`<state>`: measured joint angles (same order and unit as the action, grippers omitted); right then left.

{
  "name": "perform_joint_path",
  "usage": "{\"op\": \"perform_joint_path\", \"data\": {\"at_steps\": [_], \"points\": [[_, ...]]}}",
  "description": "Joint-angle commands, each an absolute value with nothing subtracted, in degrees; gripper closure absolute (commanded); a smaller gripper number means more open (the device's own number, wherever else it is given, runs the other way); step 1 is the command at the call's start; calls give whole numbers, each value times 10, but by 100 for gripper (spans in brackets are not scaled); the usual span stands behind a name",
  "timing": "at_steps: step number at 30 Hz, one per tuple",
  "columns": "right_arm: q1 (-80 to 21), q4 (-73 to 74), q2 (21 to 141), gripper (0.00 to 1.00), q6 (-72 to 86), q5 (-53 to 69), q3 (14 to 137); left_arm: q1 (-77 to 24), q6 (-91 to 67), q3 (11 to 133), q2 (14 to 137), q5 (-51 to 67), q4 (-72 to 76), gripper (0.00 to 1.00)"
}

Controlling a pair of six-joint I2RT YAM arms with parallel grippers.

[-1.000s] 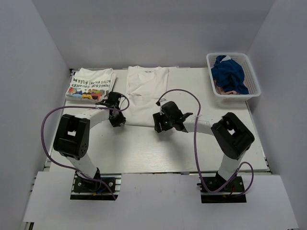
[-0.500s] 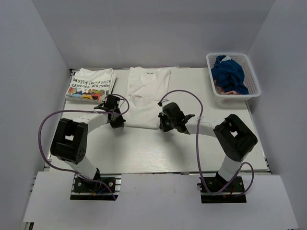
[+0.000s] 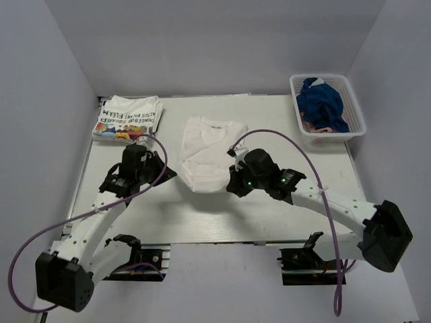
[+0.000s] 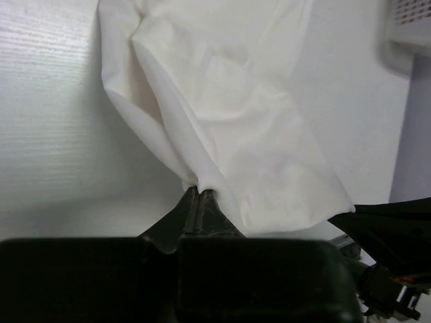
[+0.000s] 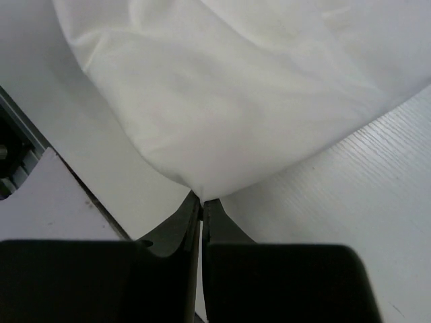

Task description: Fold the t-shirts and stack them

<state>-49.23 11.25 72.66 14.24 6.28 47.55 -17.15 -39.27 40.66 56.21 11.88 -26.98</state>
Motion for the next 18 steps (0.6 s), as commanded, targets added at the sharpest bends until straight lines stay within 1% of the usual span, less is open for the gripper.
{"op": "perform_joint_path", "data": {"at_steps": [1,4,8,10,16,17,18], "points": [[-489,156,678,100,170,39,515,-172,-399,456,508,98,-293,100],[-487,170,671,100,194,-15,540,-172,-394,491,508,58,-294,100],[-473,203,700,100,216,-69,583,-167,-399,529,551,34,-273,100],[-463,209,712,100,221,-76,597,-167,-399,555,588,27,-252,100],[-416,171,737,100,229,-6,601,-162,-399,627,678,-27,-240,100],[-410,165,751,100,230,17,601,-162,-399,640,698,-35,-234,100],[-392,152,757,100,230,65,601,-162,-399,646,708,-48,-234,100]]}}
